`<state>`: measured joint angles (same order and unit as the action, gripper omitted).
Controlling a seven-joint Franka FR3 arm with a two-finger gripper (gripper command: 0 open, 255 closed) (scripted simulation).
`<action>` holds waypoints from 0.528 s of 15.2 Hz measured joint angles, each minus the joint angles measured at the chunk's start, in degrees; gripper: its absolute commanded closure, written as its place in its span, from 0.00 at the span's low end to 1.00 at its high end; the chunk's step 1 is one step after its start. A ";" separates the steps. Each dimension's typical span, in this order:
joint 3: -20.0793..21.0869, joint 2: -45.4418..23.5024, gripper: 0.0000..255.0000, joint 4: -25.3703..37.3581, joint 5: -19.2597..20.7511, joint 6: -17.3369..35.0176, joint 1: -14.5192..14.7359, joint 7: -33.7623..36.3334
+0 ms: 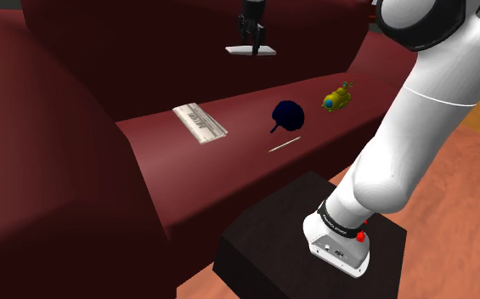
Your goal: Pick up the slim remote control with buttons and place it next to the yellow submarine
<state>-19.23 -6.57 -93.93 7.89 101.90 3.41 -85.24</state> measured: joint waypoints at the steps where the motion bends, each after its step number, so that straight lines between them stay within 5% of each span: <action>1: -0.38 0.92 1.00 -0.74 0.26 -0.01 -0.40 -0.77; 8: -4.39 5.55 1.00 -6.59 1.46 2.80 -4.74 -8.58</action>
<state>-23.61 -1.02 -100.51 9.35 104.70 -1.33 -93.82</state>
